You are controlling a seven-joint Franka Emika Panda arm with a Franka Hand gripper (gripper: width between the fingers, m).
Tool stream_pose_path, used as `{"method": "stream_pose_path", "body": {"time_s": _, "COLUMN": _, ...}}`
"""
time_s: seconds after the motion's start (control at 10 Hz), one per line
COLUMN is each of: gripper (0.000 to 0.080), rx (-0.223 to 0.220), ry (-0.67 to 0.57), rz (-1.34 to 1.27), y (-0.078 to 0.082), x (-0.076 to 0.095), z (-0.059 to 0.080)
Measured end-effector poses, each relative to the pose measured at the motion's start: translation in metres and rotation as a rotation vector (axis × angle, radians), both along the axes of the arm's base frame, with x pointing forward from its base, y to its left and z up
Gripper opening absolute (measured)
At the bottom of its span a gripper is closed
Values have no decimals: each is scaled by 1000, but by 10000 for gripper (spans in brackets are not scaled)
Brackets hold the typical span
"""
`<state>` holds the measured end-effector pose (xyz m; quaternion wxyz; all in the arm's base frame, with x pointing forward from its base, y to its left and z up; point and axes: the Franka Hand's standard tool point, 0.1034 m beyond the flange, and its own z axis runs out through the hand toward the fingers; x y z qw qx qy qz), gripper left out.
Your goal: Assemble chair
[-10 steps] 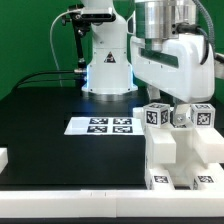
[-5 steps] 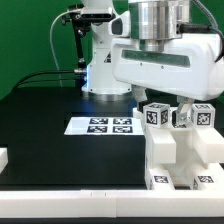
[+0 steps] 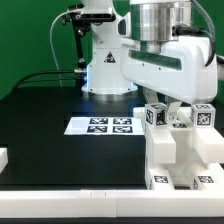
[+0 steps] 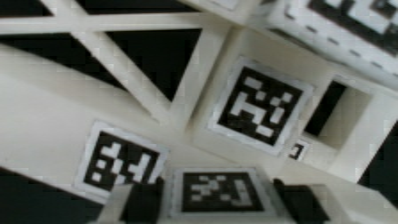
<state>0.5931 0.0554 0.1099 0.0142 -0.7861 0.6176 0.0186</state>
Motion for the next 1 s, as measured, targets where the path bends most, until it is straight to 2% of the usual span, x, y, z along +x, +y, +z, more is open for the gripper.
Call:
{"method": "stream_pose_path", "body": {"time_s": 0.4, "gripper": 279, "rx": 3, "ry": -7, "rz": -448, "y": 0, "x": 3, "z": 0}}
{"method": "stream_pose_path", "body": {"time_s": 0.7, "gripper": 279, "rx": 3, "ry": -7, "rz": -441, "y": 0, "x": 3, "z": 1}}
{"method": "stream_pose_path", "body": {"time_s": 0.9, "gripper": 281, "rx": 2, "ry": -24, "rz": -177, "y": -2, "x": 3, "z": 2}}
{"method": "stream_pose_path", "body": {"time_s": 1.0, "gripper": 462, "rx": -2, "ry": -39, "rz": -11, "y": -3, "x": 1, "z": 2}}
